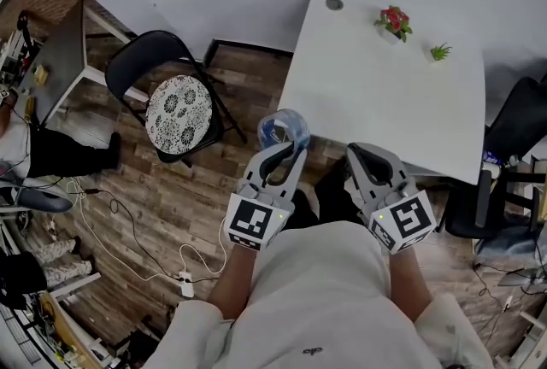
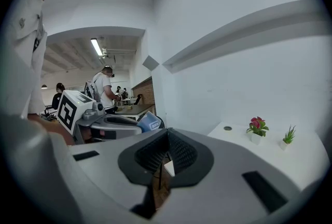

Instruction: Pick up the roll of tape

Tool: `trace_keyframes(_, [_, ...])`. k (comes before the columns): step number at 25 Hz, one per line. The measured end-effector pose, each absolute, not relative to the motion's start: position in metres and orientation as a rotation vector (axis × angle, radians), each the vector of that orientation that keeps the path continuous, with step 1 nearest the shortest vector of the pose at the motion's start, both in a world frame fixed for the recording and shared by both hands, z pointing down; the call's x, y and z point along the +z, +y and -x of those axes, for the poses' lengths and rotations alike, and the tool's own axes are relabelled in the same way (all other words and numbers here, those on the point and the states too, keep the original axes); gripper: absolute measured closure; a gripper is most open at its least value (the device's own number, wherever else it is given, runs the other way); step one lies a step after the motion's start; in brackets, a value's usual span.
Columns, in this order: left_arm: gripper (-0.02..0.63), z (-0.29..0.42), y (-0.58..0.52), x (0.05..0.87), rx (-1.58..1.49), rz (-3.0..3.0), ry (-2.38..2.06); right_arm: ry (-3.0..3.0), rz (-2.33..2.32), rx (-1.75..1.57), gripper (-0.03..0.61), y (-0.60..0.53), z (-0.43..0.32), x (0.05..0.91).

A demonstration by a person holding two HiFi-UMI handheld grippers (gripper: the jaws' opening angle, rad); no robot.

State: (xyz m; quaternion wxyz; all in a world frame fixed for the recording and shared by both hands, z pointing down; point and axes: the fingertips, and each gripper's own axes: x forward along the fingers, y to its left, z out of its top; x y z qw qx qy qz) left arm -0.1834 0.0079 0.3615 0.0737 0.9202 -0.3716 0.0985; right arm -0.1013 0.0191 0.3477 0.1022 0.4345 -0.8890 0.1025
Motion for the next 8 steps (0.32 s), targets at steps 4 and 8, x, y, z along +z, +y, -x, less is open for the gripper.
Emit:
trace_keyframes(4, [0.557,0.1827,0.0116,0.3612,0.290,-2.763,-1.112,-2.622,-1.286,0.307,0.572,0.0245,0.1011,0.3493])
trace_keyframes(8, [0.557,0.1804,0.0141,0.3627,0.302,-2.770,-1.107,-2.615,-1.299,0.319,0.572,0.0262,0.0974,0.3521])
